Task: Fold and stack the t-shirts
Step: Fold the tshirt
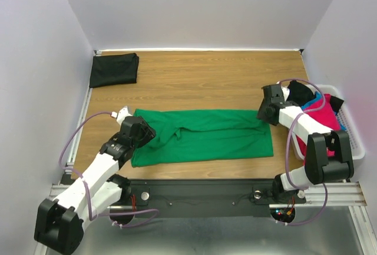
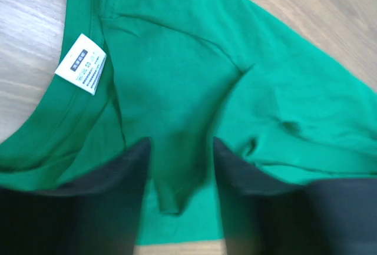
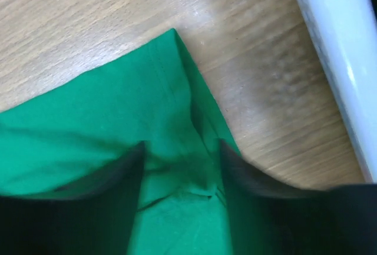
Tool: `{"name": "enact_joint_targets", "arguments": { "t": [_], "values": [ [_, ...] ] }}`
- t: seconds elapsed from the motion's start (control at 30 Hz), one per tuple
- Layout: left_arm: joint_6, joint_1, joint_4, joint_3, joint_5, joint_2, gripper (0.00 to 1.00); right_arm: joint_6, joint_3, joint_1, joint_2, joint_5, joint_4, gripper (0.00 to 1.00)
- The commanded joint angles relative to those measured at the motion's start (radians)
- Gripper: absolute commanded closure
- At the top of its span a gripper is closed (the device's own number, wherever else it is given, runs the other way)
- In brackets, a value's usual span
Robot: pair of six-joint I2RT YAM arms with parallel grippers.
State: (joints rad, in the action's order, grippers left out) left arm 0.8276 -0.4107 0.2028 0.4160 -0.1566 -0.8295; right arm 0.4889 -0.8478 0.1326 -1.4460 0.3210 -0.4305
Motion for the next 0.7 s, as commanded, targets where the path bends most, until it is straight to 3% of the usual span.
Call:
{"name": "enact_joint_targets", "arguments": {
  "t": [0.0, 0.1, 0.2, 0.37, 0.5, 0.67],
  "values": [
    [0.065, -0.005, 0.07, 0.015, 0.0, 0.116, 0.37, 0.019, 0.004, 0.005, 0.096, 0.061, -0.011, 0.37],
    [0.09, -0.005, 0.15, 0.047, -0.021, 0.235, 0.13, 0.045, -0.01, 0.005, 0.157, 0.098, -0.063, 0.17],
    [0.082, -0.005, 0.147, 0.081, -0.031, 0.242, 0.02, 0.033, -0.028, 0.005, 0.193, -0.021, -0.067, 0.0],
    [0.003, -0.013, -0.046, 0.13, 0.066, 0.034, 0.02, 0.005, -0.071, 0.036, 0.162, -0.295, -0.016, 0.0],
    [-0.054, -0.062, -0.16, 0.249, 0.08, -0.253, 0.02, -0.029, -0.125, 0.145, 0.053, -0.301, 0.029, 0.0],
    [-0.107, -0.134, -0.198, 0.377, 0.103, -0.485, 0.02, -0.016, -0.131, 0.147, -0.072, -0.254, 0.033, 0.0]
  ]
}}
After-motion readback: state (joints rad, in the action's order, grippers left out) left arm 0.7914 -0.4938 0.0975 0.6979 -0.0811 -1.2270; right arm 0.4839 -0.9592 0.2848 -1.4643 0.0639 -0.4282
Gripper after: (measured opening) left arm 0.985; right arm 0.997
